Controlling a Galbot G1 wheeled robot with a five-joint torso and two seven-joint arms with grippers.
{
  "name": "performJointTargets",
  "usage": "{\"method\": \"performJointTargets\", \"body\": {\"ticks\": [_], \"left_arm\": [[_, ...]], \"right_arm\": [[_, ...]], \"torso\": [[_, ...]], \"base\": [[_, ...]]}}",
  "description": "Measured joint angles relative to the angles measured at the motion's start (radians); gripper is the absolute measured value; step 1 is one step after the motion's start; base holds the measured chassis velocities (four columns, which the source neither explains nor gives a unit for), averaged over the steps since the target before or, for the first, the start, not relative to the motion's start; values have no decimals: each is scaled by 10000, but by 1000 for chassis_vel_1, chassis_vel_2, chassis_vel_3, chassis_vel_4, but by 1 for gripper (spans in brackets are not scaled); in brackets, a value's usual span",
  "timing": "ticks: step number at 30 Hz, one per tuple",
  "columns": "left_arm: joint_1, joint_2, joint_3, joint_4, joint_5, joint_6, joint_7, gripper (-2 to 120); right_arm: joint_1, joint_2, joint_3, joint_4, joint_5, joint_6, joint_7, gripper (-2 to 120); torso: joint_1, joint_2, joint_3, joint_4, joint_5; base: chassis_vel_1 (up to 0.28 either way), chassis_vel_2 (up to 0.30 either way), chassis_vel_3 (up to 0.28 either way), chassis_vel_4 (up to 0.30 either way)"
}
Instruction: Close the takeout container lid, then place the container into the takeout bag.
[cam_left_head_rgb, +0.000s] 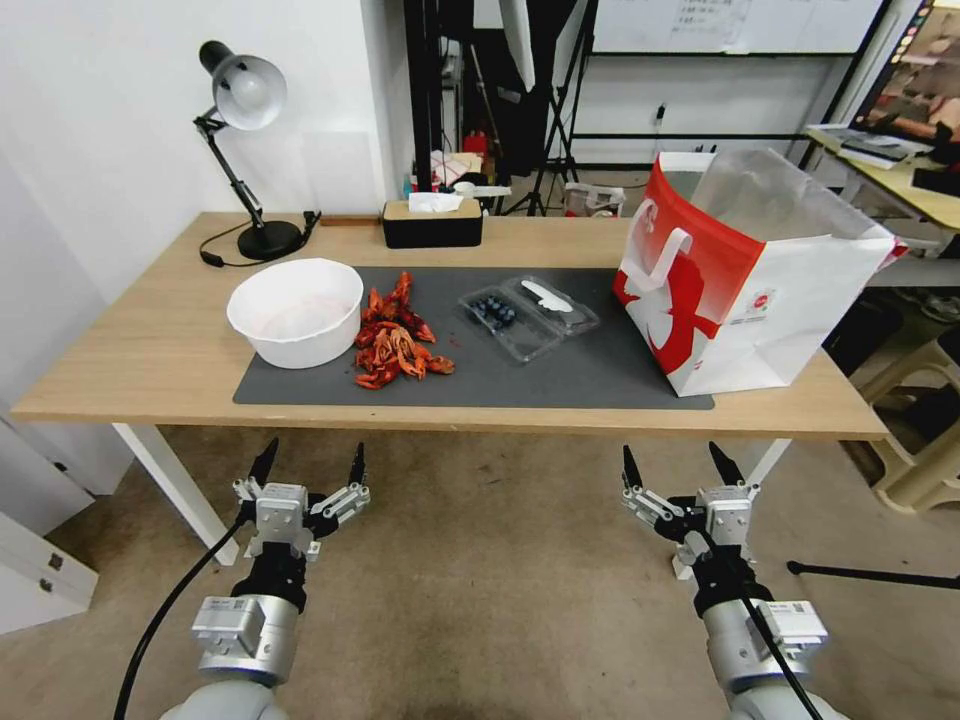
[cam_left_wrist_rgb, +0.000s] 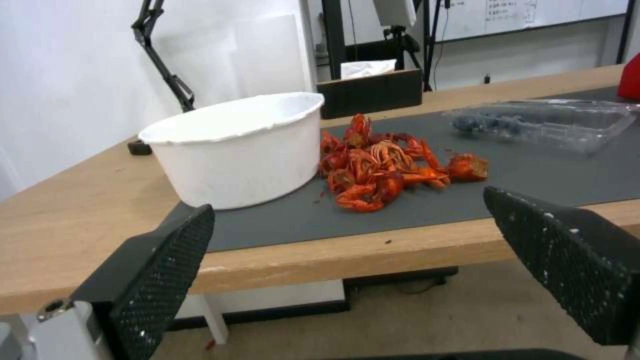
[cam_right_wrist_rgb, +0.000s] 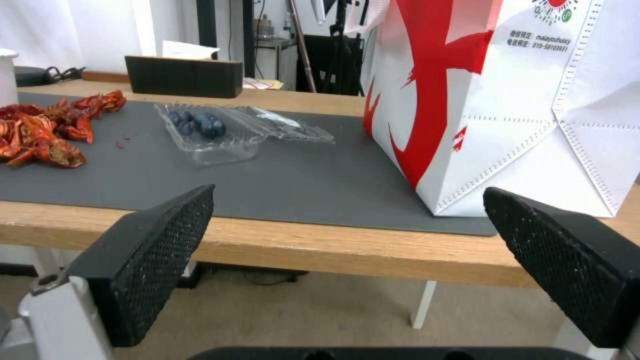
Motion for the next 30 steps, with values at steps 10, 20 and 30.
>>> {"method": "performJointTargets", "body": {"ticks": [10,20,30], "left_arm": [[0,0,0,0,0,0,0,100],[11,12,52,-14,-58,39,-59,100],[592,509,1944,-1685,-2046,1779,-2333,100]], "right_arm": [[0,0,0,0,0,0,0,100],[-41,-10,-19,58,11,-64,0,100],[-1342,-273,-629,1843,317,-2034,25,100]], "torso": [[0,0,0,0,0],[0,0,0,0,0],[0,0,-1,-1,3]], "base": [[0,0,0,0],[0,0,0,0],[0,0,0,0]]}}
